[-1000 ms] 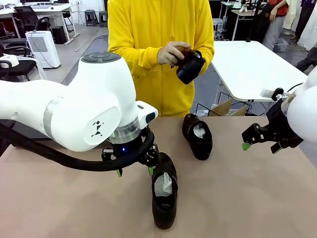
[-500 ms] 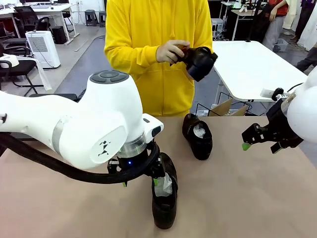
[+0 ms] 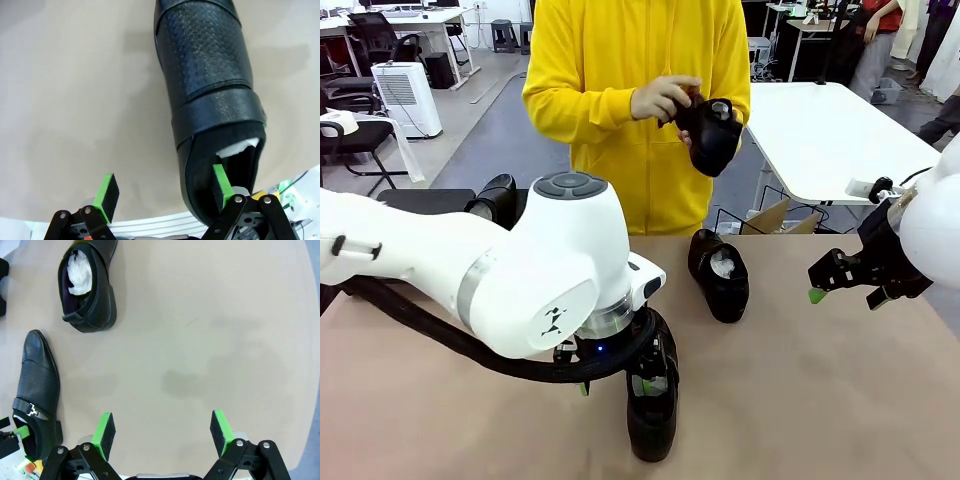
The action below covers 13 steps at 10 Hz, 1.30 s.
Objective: Organize the shoes by placing them on the stand.
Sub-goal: Place the Shoe from the middle of the table onto the Shoes Stand.
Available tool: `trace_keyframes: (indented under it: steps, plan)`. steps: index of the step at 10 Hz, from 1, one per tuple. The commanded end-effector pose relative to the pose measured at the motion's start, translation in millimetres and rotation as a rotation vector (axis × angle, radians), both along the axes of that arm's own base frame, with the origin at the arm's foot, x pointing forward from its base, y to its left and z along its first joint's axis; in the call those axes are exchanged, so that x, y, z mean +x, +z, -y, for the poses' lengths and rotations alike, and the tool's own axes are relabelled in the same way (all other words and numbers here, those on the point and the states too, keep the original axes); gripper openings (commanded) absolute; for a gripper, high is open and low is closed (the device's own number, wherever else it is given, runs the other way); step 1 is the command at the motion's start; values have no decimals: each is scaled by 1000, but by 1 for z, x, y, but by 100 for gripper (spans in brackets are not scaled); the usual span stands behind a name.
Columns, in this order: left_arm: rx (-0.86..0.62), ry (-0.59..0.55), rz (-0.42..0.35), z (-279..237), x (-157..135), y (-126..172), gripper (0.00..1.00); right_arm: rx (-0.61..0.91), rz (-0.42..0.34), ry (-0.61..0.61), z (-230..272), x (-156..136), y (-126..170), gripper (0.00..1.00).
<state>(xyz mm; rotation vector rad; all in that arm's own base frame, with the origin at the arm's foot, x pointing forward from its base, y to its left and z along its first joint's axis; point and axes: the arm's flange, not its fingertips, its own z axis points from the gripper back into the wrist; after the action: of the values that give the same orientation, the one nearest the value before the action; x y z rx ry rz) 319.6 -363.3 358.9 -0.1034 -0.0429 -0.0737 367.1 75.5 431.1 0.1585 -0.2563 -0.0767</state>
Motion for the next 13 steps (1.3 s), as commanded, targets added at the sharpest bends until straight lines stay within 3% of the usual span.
trace_keyframes:
  steps: [1,2,3,7,13]
  plan:
    - [43,52,21,14,11,-6,95,-2,1,-3,2,0,1,100]
    - [69,66,11,17,14,-10,87,-2,1,-3,2,0,1,100]
    - [63,54,-18,20,16,-15,72,-2,1,-3,2,0,1,100]
    - [79,71,-30,21,22,-18,0,-2,1,-3,2,0,1,100]
    - [79,10,-100,24,24,-17,0,-2,1,-3,2,0,1,100]
